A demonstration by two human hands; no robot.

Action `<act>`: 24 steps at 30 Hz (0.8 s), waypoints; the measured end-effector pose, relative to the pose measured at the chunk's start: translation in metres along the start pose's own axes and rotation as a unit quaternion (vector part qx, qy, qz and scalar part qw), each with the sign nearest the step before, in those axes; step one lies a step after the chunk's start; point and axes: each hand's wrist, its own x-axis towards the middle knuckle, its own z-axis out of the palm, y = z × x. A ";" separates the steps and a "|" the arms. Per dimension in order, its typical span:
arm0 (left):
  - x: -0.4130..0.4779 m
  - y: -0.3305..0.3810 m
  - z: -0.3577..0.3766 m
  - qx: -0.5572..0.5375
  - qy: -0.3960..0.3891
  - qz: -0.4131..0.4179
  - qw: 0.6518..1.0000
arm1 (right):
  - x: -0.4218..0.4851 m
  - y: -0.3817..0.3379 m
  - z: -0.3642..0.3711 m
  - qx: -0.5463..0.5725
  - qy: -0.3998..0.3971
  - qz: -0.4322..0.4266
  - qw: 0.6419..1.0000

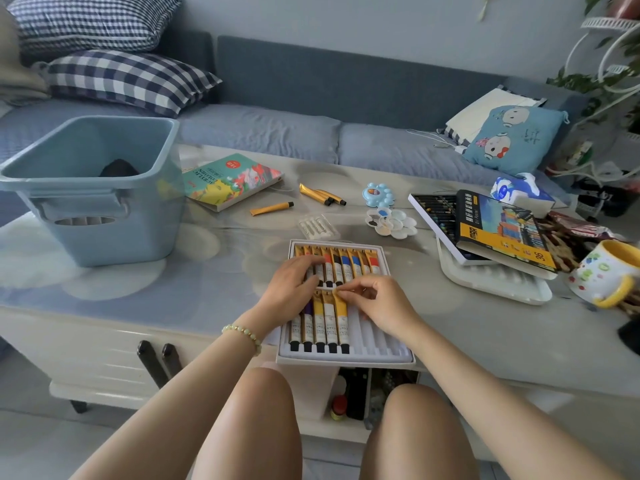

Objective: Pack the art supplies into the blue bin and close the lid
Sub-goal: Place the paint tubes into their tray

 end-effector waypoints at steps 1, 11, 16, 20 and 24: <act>0.000 0.000 0.000 -0.003 -0.003 0.000 1.000 | 0.000 0.001 0.001 -0.023 -0.001 -0.008 1.000; 0.016 -0.003 -0.014 -0.107 0.006 -0.035 0.994 | 0.019 -0.008 -0.017 0.067 0.013 0.035 0.997; 0.071 -0.022 -0.045 -0.003 0.083 -0.064 0.995 | 0.077 -0.014 -0.047 0.051 0.033 0.048 0.997; 0.121 -0.048 -0.061 0.120 0.060 -0.106 0.985 | 0.140 -0.009 -0.054 0.013 0.055 0.040 0.998; 0.160 -0.070 -0.065 0.174 0.032 -0.132 0.975 | 0.204 0.003 -0.048 -0.017 0.091 0.053 0.994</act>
